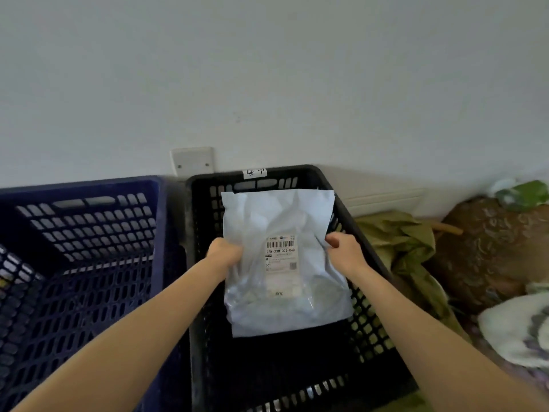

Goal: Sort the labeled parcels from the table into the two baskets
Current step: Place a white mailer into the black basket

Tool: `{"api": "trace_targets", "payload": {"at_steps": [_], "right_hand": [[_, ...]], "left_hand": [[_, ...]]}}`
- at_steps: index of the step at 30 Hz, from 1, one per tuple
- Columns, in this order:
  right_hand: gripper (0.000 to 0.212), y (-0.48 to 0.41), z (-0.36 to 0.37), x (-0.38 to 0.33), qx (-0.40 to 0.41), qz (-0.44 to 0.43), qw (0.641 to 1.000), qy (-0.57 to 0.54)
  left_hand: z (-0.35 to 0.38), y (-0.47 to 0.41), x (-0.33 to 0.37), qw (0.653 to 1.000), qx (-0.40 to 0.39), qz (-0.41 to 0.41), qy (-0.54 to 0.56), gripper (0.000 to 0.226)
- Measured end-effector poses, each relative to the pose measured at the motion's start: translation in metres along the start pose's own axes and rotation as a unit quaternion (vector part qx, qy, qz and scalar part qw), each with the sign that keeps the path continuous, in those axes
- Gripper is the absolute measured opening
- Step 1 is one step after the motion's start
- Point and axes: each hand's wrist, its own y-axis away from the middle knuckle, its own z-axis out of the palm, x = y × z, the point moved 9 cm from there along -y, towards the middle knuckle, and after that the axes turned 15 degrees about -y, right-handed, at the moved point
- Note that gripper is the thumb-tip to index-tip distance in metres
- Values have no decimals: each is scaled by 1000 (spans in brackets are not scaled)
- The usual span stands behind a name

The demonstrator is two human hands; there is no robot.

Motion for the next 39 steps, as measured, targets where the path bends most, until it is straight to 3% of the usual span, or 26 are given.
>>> {"api": "trace_targets", "payload": {"at_steps": [5, 9, 13, 19, 26, 29, 31, 34, 36, 39], "right_hand": [[20, -26, 30, 25, -69, 32, 996, -39], [8, -50, 43, 47, -77, 70, 995, 0], [30, -59, 66, 63, -112, 116, 987, -15], [37, -64, 94, 82, -144, 155, 977, -9], [59, -64, 110, 96, -158, 129, 978, 50], [69, -65, 113, 96, -161, 85, 973, 144], [73, -63, 119, 90, -175, -11, 954, 244], [72, -54, 135, 93, -221, -110, 902, 354], [71, -51, 144, 102, -248, -132, 873, 398], [70, -50, 155, 117, -291, -103, 867, 391]], "left_hand": [[12, -12, -15, 997, 24, -64, -35, 41], [23, -23, -18, 992, 40, -107, -56, 38], [35, -34, -25, 989, 38, -129, -69, 34], [53, -47, -43, 984, 24, -147, -93, 33], [59, -60, -59, 982, 53, -160, -91, 31], [64, -60, -61, 981, 49, -162, -98, 27], [70, -59, -59, 981, 38, -154, -112, 30], [79, -55, -58, 976, 54, -110, -177, 61], [85, -52, -47, 956, 85, -20, -279, 67], [111, -50, -39, 901, 64, 103, -417, 58]]}}
